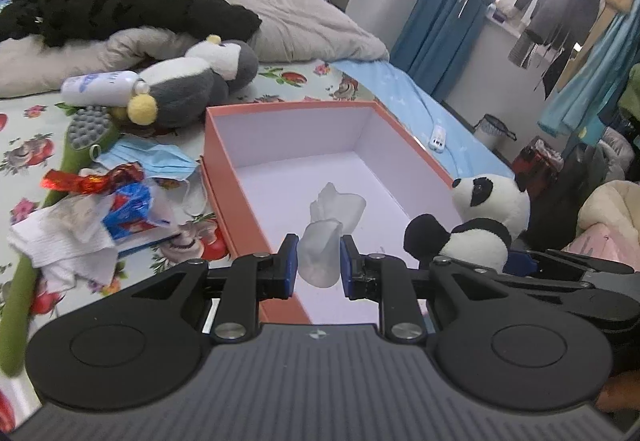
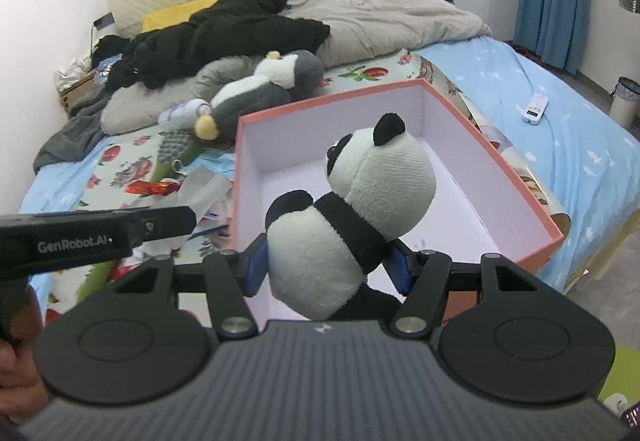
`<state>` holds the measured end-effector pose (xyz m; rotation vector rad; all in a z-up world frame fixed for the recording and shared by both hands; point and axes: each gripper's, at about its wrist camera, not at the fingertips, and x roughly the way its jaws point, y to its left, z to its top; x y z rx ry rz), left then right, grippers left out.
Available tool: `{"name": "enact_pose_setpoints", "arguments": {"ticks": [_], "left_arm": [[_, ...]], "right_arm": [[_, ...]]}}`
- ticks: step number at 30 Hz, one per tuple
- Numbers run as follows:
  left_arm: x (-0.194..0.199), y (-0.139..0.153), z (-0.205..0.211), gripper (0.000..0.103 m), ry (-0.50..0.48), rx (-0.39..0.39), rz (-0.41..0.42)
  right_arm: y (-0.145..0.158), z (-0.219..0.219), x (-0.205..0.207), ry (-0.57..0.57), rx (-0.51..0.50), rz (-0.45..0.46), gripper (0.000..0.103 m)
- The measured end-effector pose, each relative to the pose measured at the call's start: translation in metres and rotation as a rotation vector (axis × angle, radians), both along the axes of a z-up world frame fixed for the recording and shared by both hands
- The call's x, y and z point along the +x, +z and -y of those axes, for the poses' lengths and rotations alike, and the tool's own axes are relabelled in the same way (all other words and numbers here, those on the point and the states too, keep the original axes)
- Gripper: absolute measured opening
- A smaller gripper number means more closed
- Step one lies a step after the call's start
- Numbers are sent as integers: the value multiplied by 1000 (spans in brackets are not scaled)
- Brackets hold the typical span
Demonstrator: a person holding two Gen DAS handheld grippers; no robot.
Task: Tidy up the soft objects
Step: 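Open the right tool to drop the panda plush into the box, then withdraw the right tool from the box toward the tissues and wrappers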
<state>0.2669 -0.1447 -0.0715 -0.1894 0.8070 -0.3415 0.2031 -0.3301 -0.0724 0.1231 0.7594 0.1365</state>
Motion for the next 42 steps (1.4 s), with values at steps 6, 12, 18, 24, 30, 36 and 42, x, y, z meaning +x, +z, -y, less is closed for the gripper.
{"name": "enact_pose_setpoints", "arguments": {"ticks": [6, 12, 18, 24, 30, 36, 42], "left_arm": [[52, -20, 24, 26, -20, 12, -45], [96, -46, 48, 29, -60, 36, -83], [126, -72, 59, 29, -76, 47, -116], [140, -82, 59, 43, -99, 64, -131], [132, -73, 51, 43, -87, 77, -110], [106, -47, 41, 43, -91, 75, -64], [63, -16, 27, 43, -76, 62, -11]], "right_arm": [[-26, 17, 41, -9, 4, -52, 63], [-56, 31, 79, -26, 14, -113, 63], [-81, 40, 111, -31, 34, -167, 63], [-94, 44, 129, -53, 39, -196, 68], [-99, 51, 126, -99, 81, -236, 72], [-79, 45, 104, -96, 94, -190, 72], [-51, 34, 70, -82, 93, -128, 72]]}}
